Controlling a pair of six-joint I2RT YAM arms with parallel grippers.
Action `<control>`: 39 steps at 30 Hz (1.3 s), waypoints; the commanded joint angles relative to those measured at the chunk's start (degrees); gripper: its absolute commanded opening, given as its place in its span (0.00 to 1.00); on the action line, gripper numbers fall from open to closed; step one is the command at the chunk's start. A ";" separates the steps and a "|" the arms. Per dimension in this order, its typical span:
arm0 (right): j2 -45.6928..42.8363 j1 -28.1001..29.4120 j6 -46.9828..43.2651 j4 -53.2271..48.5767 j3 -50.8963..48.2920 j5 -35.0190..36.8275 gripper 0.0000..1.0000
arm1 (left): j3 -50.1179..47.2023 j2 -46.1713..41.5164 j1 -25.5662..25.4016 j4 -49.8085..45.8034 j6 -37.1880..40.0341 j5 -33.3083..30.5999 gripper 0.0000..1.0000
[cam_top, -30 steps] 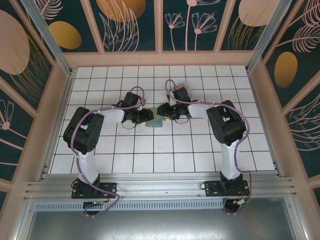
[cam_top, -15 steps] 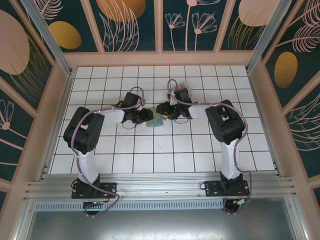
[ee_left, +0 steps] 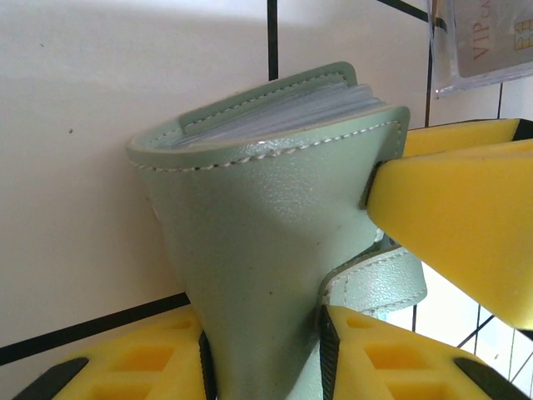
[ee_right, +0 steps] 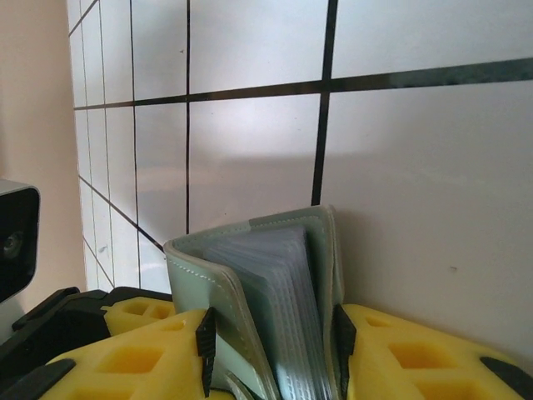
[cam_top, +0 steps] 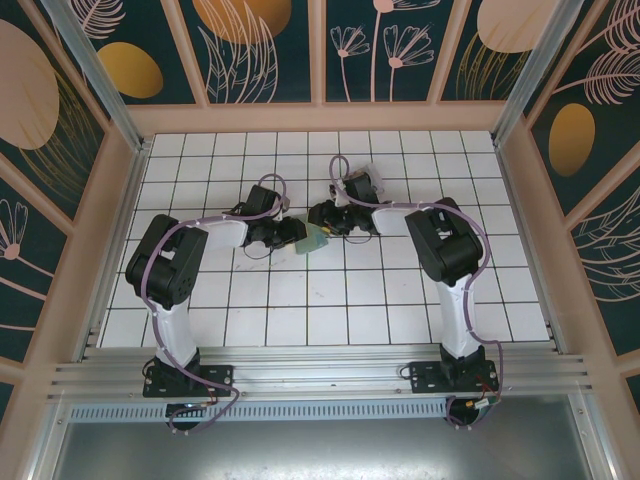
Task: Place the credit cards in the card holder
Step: Turn over the card holder at the bottom-center of the table.
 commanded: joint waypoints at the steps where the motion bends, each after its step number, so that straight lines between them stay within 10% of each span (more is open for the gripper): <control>1: 0.84 6.01 -0.94 0.13 1.76 -10.48 0.43 | 1.14 -0.10 -1.47 6.47 -0.09 4.82 0.36; 14: -3.85 4.90 -7.46 -8.51 0.60 -0.29 0.09 | 3.93 -2.91 -1.29 0.62 2.25 0.55 0.56; 30: -14.55 20.82 -33.67 -44.21 8.79 75.97 0.08 | -10.85 -24.08 6.21 1.03 1.86 -10.84 0.64; 39: -12.82 30.88 -40.32 -28.14 -1.18 80.74 0.12 | -15.51 -26.69 8.14 2.87 1.67 -10.22 0.64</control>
